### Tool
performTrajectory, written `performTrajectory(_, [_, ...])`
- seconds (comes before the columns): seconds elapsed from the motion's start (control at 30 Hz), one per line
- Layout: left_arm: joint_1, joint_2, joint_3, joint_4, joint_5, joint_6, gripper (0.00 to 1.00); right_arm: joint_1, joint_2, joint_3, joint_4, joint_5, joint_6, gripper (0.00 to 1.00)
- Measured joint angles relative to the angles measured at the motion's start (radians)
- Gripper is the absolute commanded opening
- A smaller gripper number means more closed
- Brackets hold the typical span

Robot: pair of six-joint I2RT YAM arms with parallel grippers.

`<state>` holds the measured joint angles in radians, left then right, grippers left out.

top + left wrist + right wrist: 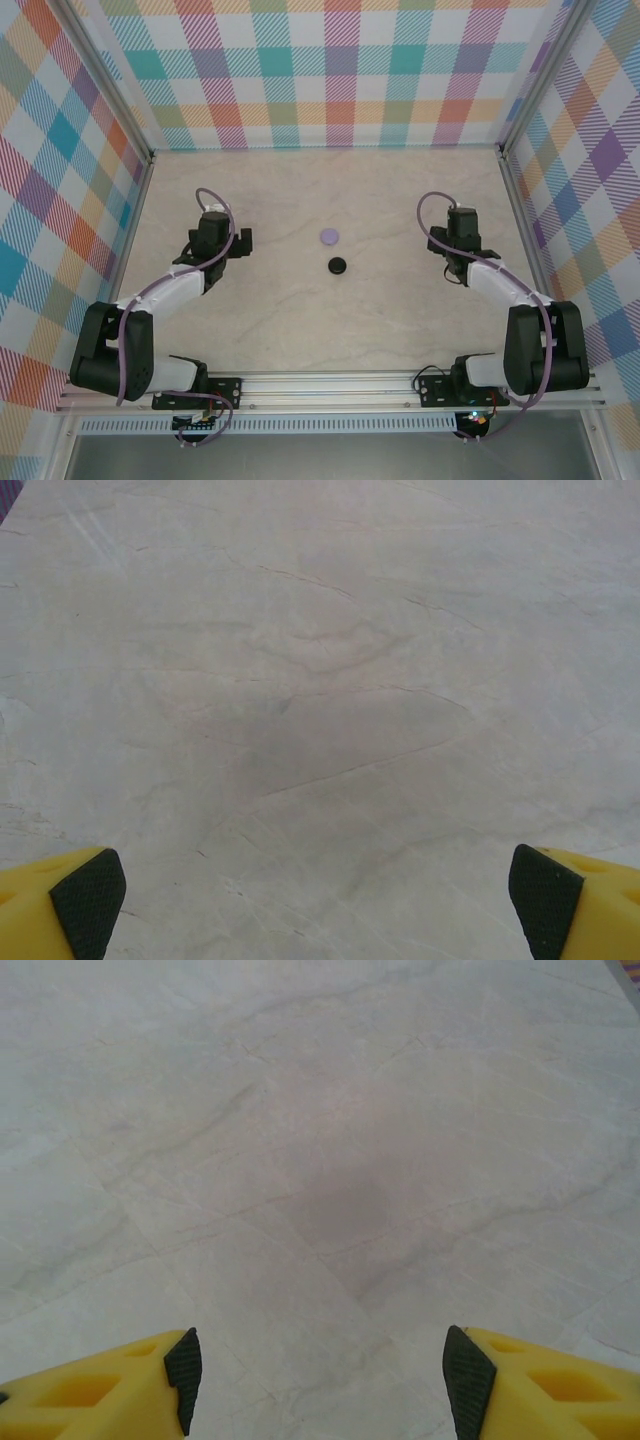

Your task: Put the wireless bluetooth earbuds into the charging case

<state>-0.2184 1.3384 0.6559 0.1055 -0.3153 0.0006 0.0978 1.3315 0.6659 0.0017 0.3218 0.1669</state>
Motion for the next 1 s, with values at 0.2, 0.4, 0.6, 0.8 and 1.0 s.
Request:
performTrajectory(0.2, [0.041,0.0,-0.087,0.148,0.016,0.0,1.0,-0.019,0.019,-0.055,0.127,-0.087,-0.005,0.7])
performTrajectory(0.4, [0.071,0.024,-0.141,0.282,0.05,-0.003,1.0,-0.021,0.031,-0.129,0.253,-0.158,-0.045,0.72])
performTrajectory(0.6, [0.084,0.072,-0.182,0.399,0.106,0.013,1.0,-0.032,0.031,-0.162,0.387,-0.191,-0.098,0.74])
performTrajectory(0.8, [0.094,0.084,-0.225,0.511,0.179,0.047,1.0,-0.053,0.056,-0.183,0.51,-0.22,-0.132,0.75])
performTrajectory(1.0, [0.116,0.112,-0.285,0.649,0.234,0.05,1.0,-0.06,0.093,-0.227,0.617,-0.25,-0.149,0.76])
